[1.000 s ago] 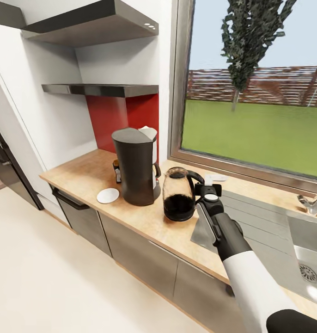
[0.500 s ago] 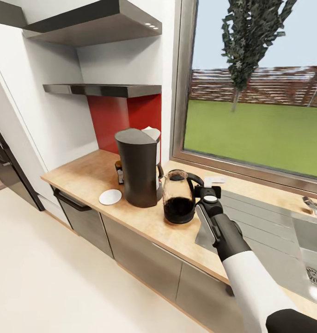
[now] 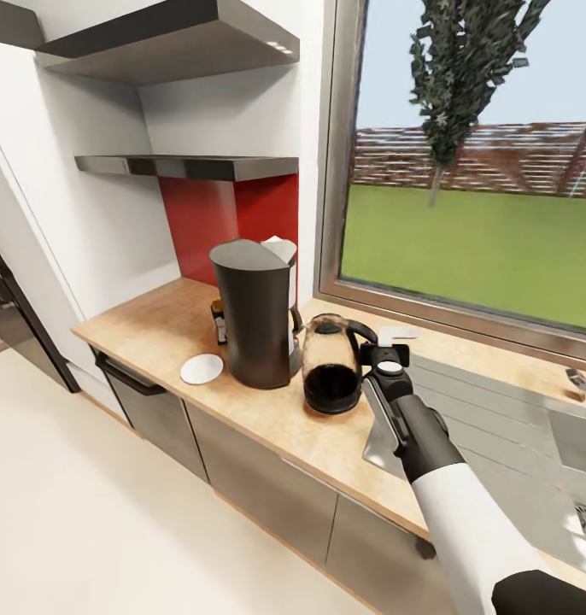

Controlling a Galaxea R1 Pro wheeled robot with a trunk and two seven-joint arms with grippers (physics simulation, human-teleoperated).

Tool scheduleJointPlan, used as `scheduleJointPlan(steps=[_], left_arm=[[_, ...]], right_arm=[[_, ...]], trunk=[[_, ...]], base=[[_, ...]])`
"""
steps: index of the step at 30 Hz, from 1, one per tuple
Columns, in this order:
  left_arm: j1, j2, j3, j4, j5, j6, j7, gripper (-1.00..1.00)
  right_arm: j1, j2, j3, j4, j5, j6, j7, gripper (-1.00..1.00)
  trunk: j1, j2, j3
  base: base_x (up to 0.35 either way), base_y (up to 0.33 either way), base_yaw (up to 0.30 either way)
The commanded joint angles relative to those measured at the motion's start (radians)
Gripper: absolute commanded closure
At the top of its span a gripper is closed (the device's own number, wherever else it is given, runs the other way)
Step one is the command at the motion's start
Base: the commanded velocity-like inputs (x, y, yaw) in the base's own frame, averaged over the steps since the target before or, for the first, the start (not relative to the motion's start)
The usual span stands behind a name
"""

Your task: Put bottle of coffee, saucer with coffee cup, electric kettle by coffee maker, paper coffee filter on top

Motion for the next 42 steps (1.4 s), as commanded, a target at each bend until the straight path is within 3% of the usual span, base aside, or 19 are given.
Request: scheduleJointPlan(steps=[1, 42], left_arm=[[-0.001, -0.001, 0.008, 0.0, -0.011, -0.005, -0.005, -1.0], [-0.001, -0.001, 0.008, 0.0, -0.012, -0.005, -0.005, -1.0]], right_arm=[[-0.001, -0.001, 0.002, -0.002, -0.001, 0.005, -0.005, 1.0], [-0.001, -0.001, 0.002, 0.065, -0.001, -0.072, -0.005, 1.0]], trunk=[[0.001, -0.002, -0.002], [0.001, -0.002, -0.002]], base=[[0.004, 0.0, 0.0], [0.035, 0.008, 0.0]])
